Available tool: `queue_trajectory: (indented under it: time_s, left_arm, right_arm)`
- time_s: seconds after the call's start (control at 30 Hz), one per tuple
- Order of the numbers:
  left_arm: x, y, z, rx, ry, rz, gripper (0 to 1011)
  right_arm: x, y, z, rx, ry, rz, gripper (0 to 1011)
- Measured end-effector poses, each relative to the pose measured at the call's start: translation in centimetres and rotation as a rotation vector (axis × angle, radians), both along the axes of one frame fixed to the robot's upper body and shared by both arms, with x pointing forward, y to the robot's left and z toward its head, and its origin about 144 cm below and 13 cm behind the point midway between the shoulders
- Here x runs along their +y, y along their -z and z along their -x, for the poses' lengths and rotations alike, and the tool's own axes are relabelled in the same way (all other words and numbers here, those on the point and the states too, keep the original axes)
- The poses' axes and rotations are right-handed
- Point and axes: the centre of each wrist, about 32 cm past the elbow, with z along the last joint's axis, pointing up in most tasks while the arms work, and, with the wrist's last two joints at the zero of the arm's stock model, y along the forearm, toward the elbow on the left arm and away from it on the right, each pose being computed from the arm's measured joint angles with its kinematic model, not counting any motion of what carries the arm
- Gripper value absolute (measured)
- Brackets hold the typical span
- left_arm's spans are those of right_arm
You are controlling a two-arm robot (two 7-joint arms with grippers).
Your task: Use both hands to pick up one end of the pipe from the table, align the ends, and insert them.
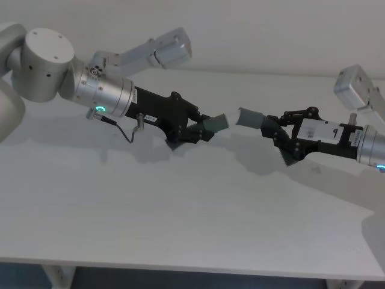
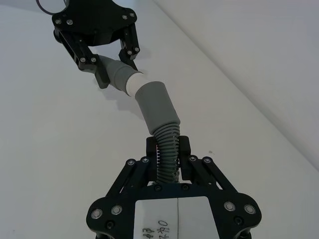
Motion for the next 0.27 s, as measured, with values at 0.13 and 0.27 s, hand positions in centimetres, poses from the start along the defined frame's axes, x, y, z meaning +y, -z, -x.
queue_trajectory:
  time_s: [0.13, 0.27]
  left_arm:
    - [0.04, 0.0, 0.01, 0.0, -0.002, -0.002, 347]
    - [0.06, -0.01, 0.01, 0.0, -0.002, -0.003, 347]
  right_arm:
    - [0.01, 0.0, 0.0, 0.0, 0.0, 0.0, 244]
    - [0.0, -0.01, 0.0, -0.001, 0.0, 0.0, 244]
